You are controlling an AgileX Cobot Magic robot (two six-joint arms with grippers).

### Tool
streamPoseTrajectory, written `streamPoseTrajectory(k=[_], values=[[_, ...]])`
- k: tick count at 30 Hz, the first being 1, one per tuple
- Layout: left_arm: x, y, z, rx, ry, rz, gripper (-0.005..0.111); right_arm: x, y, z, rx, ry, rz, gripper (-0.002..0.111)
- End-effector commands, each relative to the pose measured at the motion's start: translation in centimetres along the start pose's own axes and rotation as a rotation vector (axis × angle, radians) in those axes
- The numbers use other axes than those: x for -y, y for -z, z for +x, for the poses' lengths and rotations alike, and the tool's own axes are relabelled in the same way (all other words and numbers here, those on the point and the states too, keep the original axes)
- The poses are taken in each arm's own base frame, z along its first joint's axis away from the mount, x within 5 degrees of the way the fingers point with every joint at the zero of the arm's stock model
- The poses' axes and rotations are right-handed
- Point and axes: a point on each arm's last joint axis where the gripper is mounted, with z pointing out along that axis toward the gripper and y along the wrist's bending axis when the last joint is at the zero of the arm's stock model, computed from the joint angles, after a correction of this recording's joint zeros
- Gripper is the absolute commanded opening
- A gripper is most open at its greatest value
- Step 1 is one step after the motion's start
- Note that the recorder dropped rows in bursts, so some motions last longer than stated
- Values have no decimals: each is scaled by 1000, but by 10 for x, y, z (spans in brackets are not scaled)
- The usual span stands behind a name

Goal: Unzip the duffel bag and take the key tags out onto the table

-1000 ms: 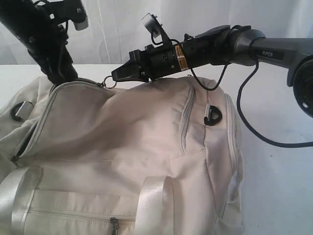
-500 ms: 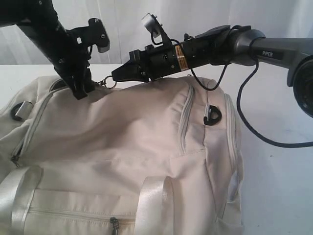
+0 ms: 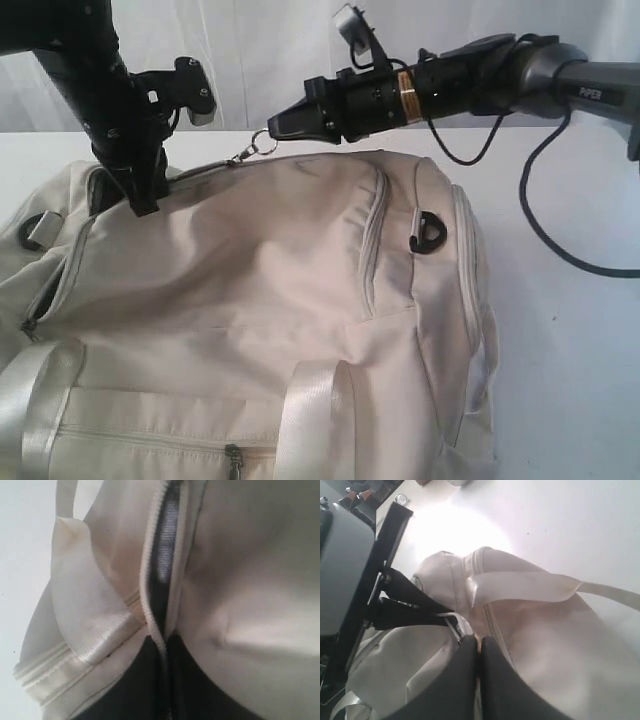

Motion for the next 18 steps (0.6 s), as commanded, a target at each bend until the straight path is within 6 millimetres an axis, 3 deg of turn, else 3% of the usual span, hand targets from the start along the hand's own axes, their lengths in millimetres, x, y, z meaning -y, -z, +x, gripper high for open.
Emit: streamPoseTrajectory(k=[1,6,11,18], values=[[-1,3,8,-72,4,3,0,-6,34,-13,32,15,-24,0],[-2,3,9,-82,33,-12,0,3,65,-15,69,-5,12,0],[-4,3,11,-94,79,-38,0,14,97,0,94,-85,62,0],[-5,3,10,-90,116,-43,0,3,137,22,130,-173,117,0]])
